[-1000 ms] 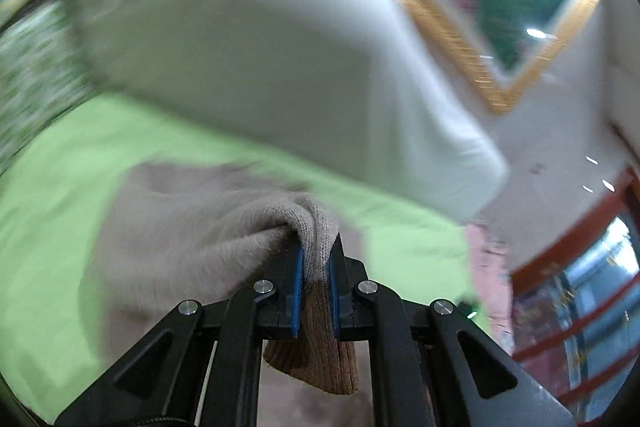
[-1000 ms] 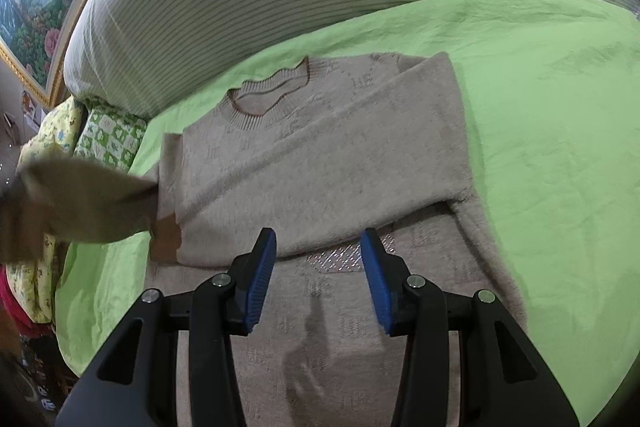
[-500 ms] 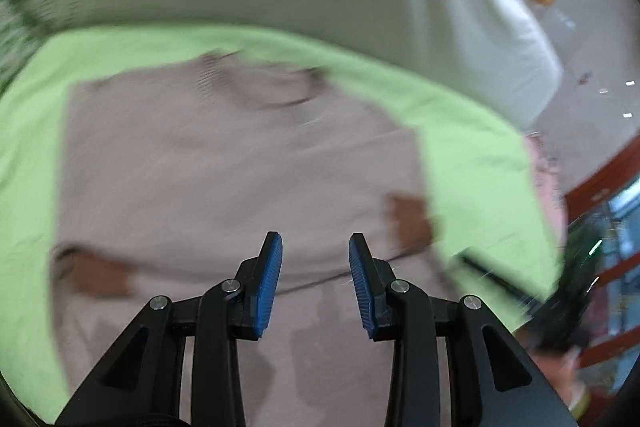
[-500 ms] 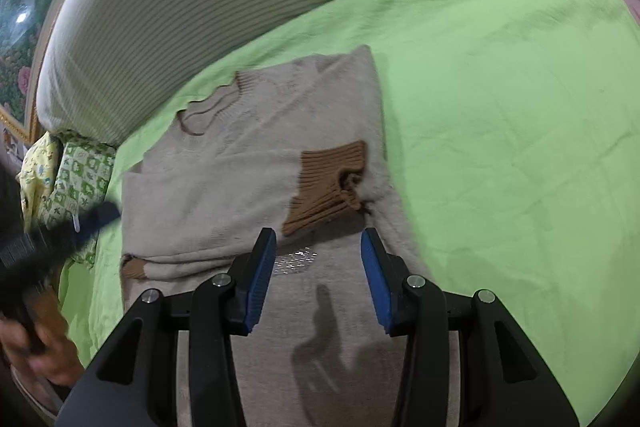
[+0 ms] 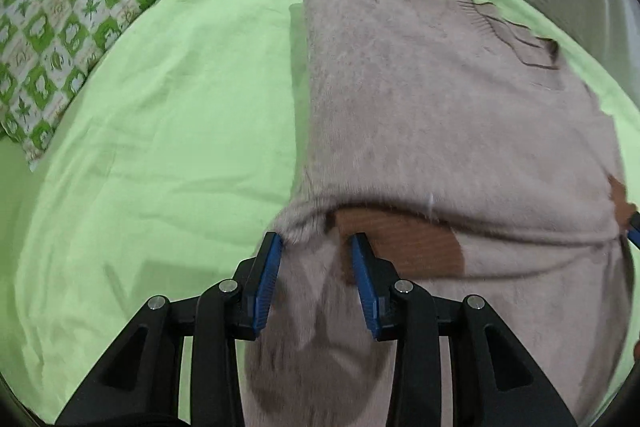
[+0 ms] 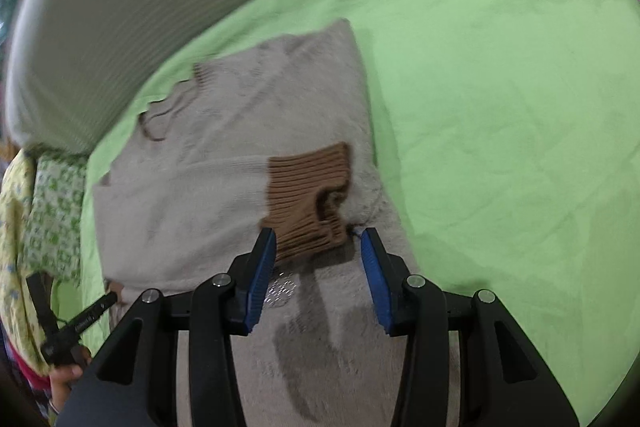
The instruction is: Fold small clothes
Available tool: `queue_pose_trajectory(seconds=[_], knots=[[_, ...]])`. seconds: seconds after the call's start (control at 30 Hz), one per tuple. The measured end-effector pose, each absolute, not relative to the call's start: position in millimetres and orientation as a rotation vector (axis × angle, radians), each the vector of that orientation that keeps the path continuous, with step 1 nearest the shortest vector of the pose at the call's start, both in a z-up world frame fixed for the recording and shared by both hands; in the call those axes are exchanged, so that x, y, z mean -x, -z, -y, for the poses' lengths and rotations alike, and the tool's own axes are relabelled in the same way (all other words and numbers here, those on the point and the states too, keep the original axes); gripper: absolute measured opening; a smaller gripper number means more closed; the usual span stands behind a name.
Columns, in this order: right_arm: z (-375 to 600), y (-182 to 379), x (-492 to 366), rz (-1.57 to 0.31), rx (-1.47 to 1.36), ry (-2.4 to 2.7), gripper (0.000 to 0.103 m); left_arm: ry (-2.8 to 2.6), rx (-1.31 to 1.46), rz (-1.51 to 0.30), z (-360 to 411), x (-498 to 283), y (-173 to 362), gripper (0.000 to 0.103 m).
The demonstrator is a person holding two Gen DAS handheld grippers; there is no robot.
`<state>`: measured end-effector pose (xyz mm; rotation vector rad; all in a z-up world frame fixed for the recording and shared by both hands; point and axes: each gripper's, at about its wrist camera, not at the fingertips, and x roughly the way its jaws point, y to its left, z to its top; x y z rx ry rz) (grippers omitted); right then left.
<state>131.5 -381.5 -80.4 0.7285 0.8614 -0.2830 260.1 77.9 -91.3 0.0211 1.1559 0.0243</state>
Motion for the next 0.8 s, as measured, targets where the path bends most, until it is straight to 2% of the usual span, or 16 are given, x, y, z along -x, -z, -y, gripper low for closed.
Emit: queue_pose_trajectory(seconds=[0.13,0.17,0.2,0.23,0.43,0.53,0.67,0.73,0.8], knots=[[379.8,85.7,-138.9,-0.846,-0.764,0.243,0.044,-0.095,-0.008,-1.114,-78.8,-272.2,88.9,0.041],[376.7,84.2,-139.5,-0.845,-0.747,0.24,0.031,-0.11,0.032,-1.107,-83.2,-273.4,89.1,0.042],[372.8,81.9,-140.8,-0.844,-0.72,0.235,0.013,-0.118,0.056,-1.103,-86.6,-272.9,89.4,0.042],[369.5,79.0,-140.7,-0.837,-0.707,0.229,0.011,-0.127,0.089,-1.094,-90.0,-272.2,90.0,0.043],[356.4,45.2,-145.3,-0.751,-0.645,0.169,0.009,-0.214,0.271,-1.067,-123.1,-257.5,92.0,0.041],[352.0,4.6,-155.5,-0.639,-0.639,0.075,0.009,-0.252,0.346,-1.067,-139.9,-252.6,93.1,0.038],[345.8,-46.5,-144.8,-0.482,-0.566,-0.042,0.009,-0.257,0.313,-1.074,-137.3,-251.5,92.8,0.036],[351.0,-45.3,-140.7,-0.499,-0.53,-0.016,0.009,-0.264,0.304,-1.08,-137.9,-253.2,92.9,0.036],[368.0,-17.7,-140.2,-0.576,-0.536,0.044,0.009,-0.268,0.323,-1.079,-139.3,-252.3,92.7,0.036]])
